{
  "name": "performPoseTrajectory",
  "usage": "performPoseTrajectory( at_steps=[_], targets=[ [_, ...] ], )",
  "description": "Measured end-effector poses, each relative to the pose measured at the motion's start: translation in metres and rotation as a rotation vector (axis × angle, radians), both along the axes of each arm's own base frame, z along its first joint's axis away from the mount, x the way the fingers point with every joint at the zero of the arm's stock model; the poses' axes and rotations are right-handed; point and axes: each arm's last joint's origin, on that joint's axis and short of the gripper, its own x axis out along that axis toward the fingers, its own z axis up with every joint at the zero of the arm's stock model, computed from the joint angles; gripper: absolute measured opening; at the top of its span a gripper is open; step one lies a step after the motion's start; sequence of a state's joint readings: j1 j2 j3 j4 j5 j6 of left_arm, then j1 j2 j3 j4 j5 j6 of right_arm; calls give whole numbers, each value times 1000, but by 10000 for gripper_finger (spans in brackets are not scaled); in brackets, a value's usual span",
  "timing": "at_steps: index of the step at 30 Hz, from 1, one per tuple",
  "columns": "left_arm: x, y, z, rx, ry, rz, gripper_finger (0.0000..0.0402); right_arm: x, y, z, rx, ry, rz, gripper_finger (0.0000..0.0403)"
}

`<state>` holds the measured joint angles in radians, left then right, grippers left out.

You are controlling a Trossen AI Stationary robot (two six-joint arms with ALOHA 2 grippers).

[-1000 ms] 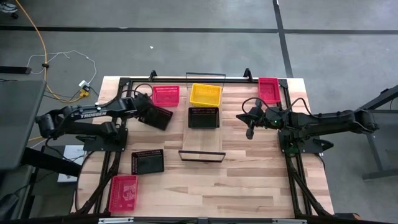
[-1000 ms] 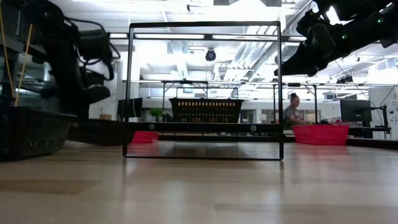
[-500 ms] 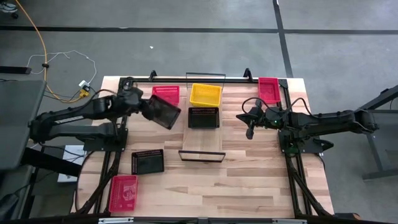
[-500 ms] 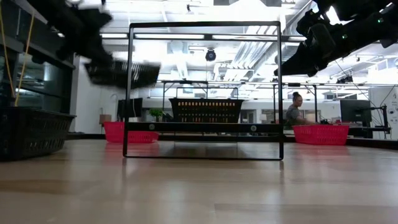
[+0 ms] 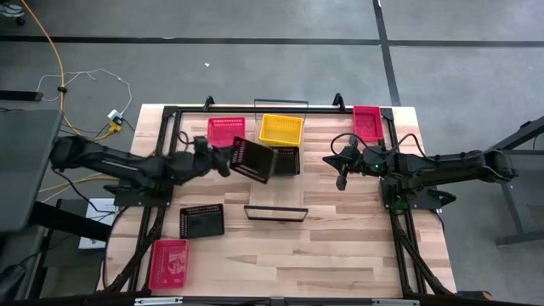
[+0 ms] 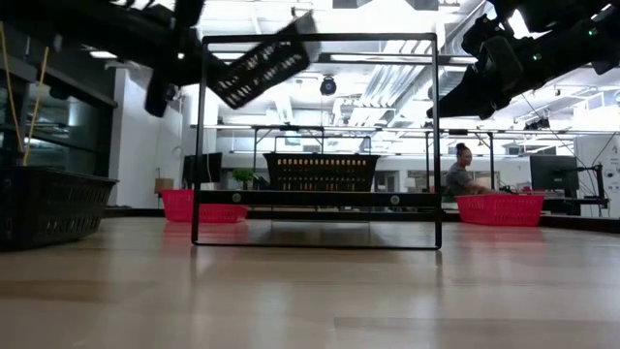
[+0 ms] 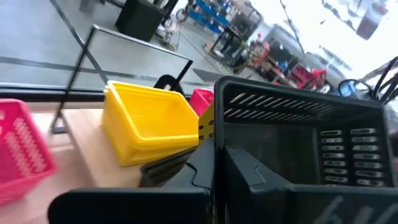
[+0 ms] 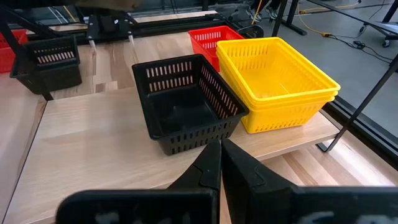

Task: Stack baskets on shelf by color
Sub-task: Stack the top black bin on the black bin on the shelf

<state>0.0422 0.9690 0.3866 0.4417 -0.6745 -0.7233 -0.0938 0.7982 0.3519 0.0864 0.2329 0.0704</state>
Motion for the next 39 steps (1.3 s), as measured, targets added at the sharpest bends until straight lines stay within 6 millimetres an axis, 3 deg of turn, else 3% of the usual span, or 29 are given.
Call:
performPoseTrajectory(
  at_steps=[5, 13, 17, 25, 39],
  targets=[
    [31, -6, -10, 40, 26, 91, 0, 0, 0, 0, 0, 0, 0, 0],
    [63, -13, -35, -6, -2, 327, 0, 0, 0, 0, 0, 0, 0, 0],
    [75, -20, -48, -20, -31, 360, 0, 0, 0, 0, 0, 1, 1, 0],
    [104, -24, -49, 39, 36, 332, 0, -1, 0, -2, -1, 21, 1, 0],
    [104, -25, -56, 92, 158, 370, 0, -2, 0, -5, 6, 54, 0, 0]
  ],
)
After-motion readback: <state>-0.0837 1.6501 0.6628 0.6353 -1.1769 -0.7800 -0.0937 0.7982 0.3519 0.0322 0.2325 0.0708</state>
